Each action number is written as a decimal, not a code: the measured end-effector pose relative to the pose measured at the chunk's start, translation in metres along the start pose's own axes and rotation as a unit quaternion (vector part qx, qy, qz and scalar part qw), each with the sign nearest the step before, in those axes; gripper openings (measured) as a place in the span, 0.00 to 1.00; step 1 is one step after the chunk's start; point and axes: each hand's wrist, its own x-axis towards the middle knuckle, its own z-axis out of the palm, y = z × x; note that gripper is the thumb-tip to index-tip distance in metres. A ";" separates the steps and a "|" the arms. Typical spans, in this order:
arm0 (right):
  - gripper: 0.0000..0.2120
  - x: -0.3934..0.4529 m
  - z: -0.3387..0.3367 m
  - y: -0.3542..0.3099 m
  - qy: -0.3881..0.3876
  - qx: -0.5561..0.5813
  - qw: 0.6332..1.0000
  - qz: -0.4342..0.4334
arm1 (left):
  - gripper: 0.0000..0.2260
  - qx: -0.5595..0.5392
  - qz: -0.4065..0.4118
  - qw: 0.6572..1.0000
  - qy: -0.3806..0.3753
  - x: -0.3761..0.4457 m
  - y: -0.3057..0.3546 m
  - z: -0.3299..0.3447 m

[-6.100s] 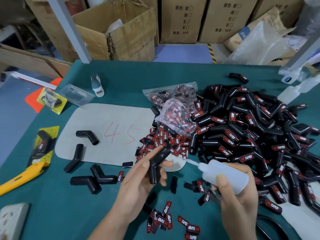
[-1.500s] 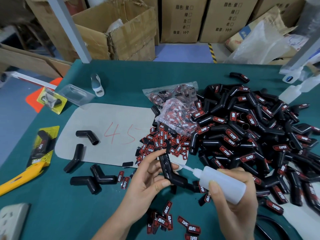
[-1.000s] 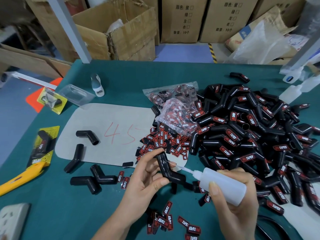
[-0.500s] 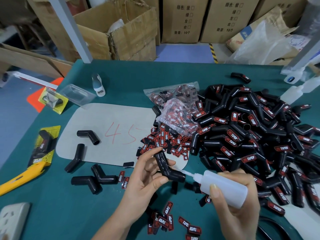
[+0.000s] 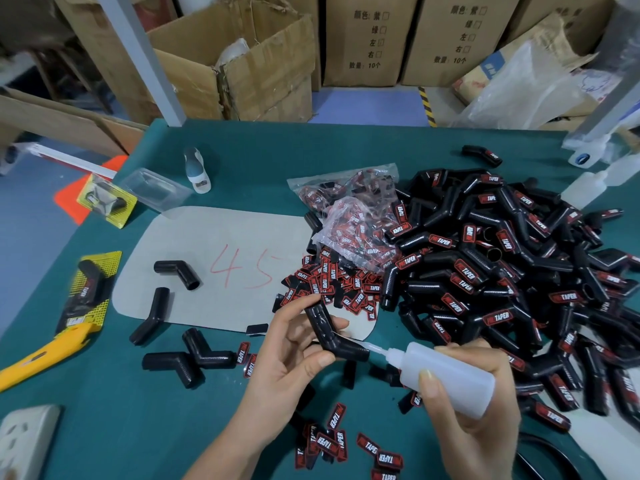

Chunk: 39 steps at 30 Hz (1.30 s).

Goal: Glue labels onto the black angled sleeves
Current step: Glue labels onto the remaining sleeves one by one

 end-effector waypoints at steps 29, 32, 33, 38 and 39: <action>0.15 0.000 0.004 -0.001 0.021 0.046 0.998 -0.030 | 0.09 0.329 0.237 0.909 0.099 0.003 -0.013 -0.008; 0.16 0.000 0.005 -0.001 0.018 0.048 0.998 -0.044 | 0.11 0.340 0.274 0.896 0.085 0.002 -0.015 -0.007; 0.16 0.000 0.005 -0.001 0.015 0.046 0.998 -0.048 | 0.11 0.337 0.282 0.894 0.083 0.002 -0.015 -0.007; 0.15 -0.002 0.006 0.000 0.018 0.044 0.998 -0.031 | 0.09 0.368 0.313 0.871 0.091 0.003 -0.018 -0.007; 0.15 -0.002 0.006 0.000 0.020 0.042 0.998 -0.030 | 0.08 0.379 0.319 0.864 0.092 0.003 -0.019 -0.008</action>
